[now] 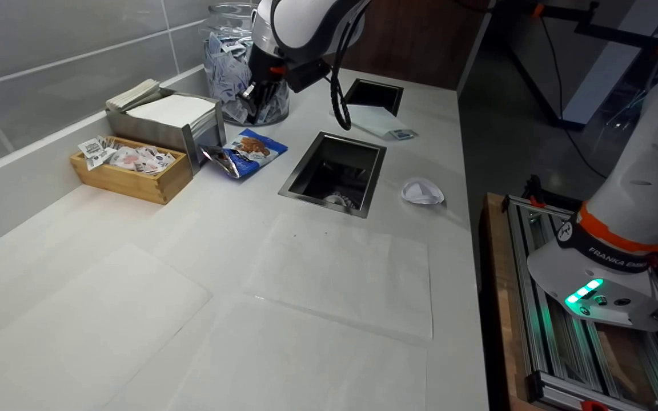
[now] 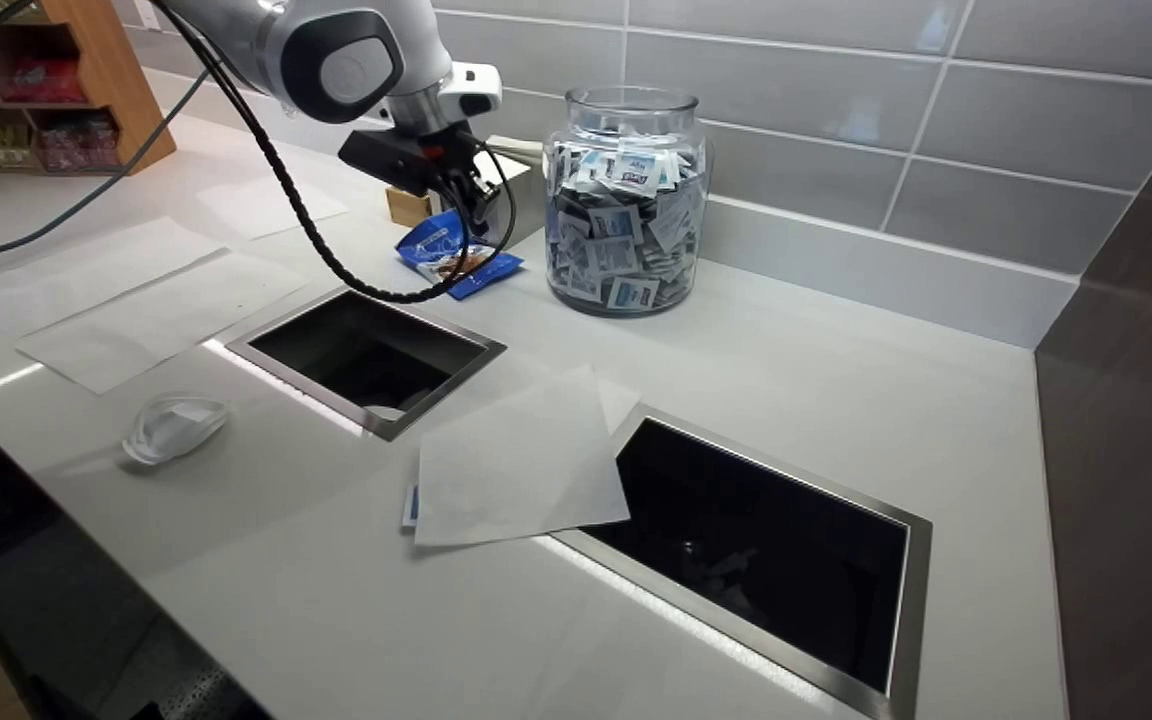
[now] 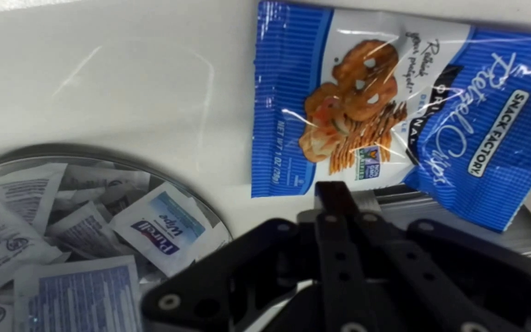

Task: Press down on the white and blue packet and put it in the trash chute on the left

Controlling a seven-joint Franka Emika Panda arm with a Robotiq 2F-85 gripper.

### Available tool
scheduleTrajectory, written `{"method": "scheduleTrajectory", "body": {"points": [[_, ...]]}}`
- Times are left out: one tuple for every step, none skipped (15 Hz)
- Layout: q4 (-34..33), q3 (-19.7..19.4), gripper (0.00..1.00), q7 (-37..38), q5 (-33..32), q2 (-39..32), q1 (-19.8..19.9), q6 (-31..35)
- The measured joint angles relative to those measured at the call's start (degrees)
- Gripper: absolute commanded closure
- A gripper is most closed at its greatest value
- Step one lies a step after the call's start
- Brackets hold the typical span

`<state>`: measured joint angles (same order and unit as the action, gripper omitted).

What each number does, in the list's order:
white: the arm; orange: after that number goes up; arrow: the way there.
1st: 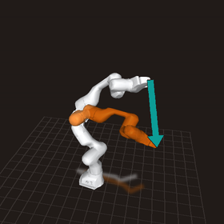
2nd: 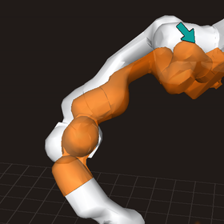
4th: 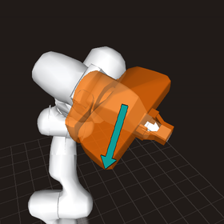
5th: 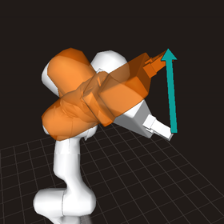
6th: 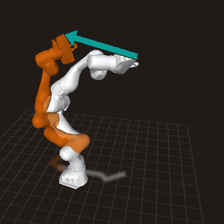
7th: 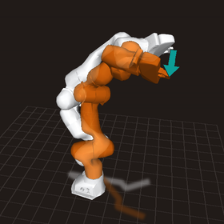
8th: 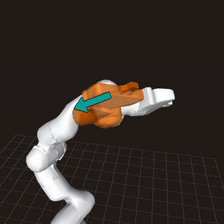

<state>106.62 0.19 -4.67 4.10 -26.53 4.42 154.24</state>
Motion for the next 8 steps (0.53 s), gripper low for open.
{"method": "scheduleTrajectory", "body": {"points": [[-0.1, 0.3, 1.0, -0.3, 0.5, -0.5, 0.3, 0.4], [-0.2, 0.7, 1.0, -0.6, 0.8, -1.1, 0.5, 0.6], [-0.3, 1.1, 1.0, -0.8, 1.1, -1.6, 0.7, 0.6], [-0.3, 1.3, 1.0, -0.9, 1.3, -2.2, 0.8, 0.6], [-0.5, 1.4, 1.0, -0.9, 1.3, -2.7, 0.9, 0.6], [-0.6, 1.4, 1.0, -0.9, 1.3, -3.2, 0.9, 0.6], [-0.9, 1.4, 1.0, -0.9, 1.3, -3.8, 1.0, 0.6], [-1.2, 1.5, 1.0, -0.9, 1.3, -4.3, 1.1, 0.6]]}}
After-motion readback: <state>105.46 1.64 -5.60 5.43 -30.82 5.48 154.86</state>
